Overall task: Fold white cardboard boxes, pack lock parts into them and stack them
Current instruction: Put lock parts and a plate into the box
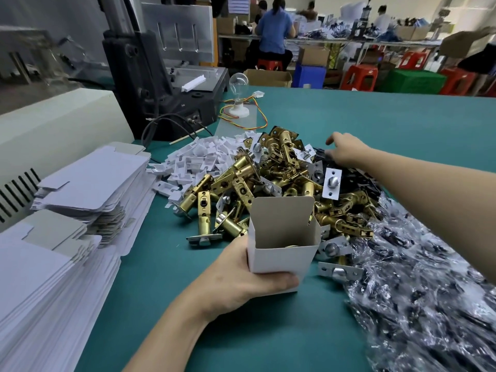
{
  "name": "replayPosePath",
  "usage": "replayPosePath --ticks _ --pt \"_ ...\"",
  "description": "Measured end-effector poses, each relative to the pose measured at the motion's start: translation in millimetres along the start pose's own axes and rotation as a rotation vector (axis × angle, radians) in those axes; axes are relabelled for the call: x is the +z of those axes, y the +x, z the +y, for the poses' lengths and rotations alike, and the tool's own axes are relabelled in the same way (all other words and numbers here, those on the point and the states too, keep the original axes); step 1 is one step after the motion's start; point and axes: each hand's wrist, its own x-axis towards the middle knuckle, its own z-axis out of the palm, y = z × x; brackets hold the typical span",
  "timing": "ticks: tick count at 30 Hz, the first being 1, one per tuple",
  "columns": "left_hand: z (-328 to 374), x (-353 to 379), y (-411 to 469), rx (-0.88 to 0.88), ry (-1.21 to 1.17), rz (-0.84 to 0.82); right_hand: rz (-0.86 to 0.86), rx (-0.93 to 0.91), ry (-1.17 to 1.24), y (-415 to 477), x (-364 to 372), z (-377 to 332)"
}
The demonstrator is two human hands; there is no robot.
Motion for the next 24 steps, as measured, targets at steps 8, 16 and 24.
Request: replayPosePath --ticks 8,16,24 --pt "-1 0 1 0.018 -0.036 -0.007 -0.116 -0.057 -0.028 12 8 -19" --pt "1 1 0 0.025 -0.04 0.006 -0.048 0.044 -0.052 19 10 -11" --pt "-1 -1 1 0.04 -0.016 0.018 -0.023 0.073 0.028 22 12 -3"
